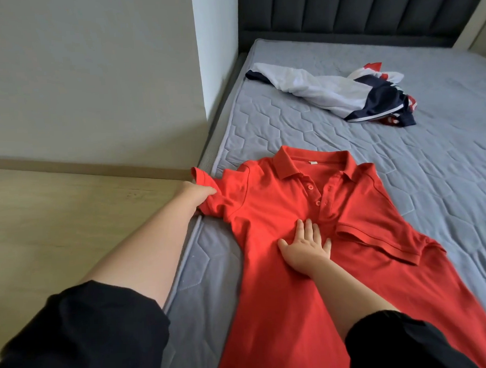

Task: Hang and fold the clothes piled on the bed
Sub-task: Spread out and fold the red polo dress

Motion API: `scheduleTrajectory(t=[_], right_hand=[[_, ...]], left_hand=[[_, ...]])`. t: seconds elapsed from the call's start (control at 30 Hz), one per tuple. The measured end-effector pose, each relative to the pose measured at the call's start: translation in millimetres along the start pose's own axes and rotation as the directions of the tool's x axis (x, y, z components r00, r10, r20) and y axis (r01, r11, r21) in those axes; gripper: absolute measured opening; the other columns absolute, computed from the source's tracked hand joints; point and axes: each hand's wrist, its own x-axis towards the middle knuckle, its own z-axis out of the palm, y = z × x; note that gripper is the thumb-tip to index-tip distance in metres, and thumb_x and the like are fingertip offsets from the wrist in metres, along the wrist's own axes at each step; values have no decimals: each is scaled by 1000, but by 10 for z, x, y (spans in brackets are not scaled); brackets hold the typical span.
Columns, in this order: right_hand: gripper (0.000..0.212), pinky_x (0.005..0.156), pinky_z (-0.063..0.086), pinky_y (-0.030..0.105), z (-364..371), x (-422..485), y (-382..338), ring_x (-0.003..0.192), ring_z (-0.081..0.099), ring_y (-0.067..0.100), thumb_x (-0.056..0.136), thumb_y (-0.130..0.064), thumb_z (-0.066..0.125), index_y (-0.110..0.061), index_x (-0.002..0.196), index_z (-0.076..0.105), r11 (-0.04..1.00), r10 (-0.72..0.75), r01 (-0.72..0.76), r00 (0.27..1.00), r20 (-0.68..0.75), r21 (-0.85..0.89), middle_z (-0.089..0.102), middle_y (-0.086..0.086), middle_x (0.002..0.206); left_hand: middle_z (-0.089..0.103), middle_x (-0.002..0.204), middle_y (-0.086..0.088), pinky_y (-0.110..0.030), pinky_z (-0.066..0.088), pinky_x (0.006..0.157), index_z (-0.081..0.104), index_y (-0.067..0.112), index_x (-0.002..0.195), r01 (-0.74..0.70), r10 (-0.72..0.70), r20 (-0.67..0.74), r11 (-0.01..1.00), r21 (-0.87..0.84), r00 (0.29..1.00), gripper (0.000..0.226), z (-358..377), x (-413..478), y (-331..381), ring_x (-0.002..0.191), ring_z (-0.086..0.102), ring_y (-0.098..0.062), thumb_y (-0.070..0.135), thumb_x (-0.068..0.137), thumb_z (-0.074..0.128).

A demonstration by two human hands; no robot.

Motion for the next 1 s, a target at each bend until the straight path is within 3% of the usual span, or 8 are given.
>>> scheduleTrajectory(t=[0.1,0.2,0.33,0.43,0.53,0.6,0.83,1.0], right_hand=[[83,115,-7,49,-26,0,8,146,-15,17,89,-59,29,-19,152,-8,1000,-3,3,1000,12,18,-14,1,160],[81,116,-5,48,-112,-14,22,147,-10,17,91,-58,35,-20,153,-1,995,-26,22,999,38,93,-9,0,161],[55,117,14,34,-339,-46,165,144,20,20,98,-36,47,-13,146,34,876,-106,101,994,-16,472,24,8,157],[29,101,32,24,-527,-142,423,126,49,21,99,-16,45,-6,122,60,524,-9,45,999,-47,851,55,14,134],[32,103,34,27,-626,-200,534,112,56,21,99,-17,38,-5,124,54,88,20,-125,992,124,988,61,15,122],[30,104,34,28,-660,-208,488,106,55,19,98,-23,42,-10,122,52,75,37,-181,983,178,981,62,12,115],[51,111,27,33,-530,-293,23,129,38,27,81,-35,73,-17,126,59,775,-89,316,912,-400,547,45,14,134],[16,84,44,40,-481,-433,-142,92,61,33,66,-9,80,-6,77,69,713,-625,701,624,-470,-16,66,12,88]], left_hand=[[54,129,-19,-48,54,79,52,4,126,22,-32,-74,990,-136,997,41,-85,-77,106,110,57,-38,20,90,63],[62,116,-19,-39,49,82,59,5,110,-274,339,-275,929,249,900,27,39,-435,312,104,60,-37,25,92,59],[66,105,-14,-37,47,80,64,9,97,-866,896,186,307,395,403,16,384,-1087,404,97,63,-34,19,84,63],[64,116,-16,-41,50,92,67,3,108,-905,937,340,-70,420,86,38,512,-1234,145,105,61,-33,10,71,70],[52,129,-13,-42,44,98,49,8,132,-766,818,106,474,434,566,61,536,-1223,-187,118,51,-32,19,76,70],[52,130,-7,-40,43,98,38,16,139,-513,514,115,760,400,850,70,569,-1183,-352,121,50,-28,33,79,69],[69,93,-8,-38,49,76,57,17,101,-441,438,69,861,255,896,18,639,-1207,-627,93,64,-31,20,84,62],[70,85,-10,-29,38,63,65,15,81,-328,309,119,923,200,943,11,527,-1035,-715,81,63,-24,23,79,72]])
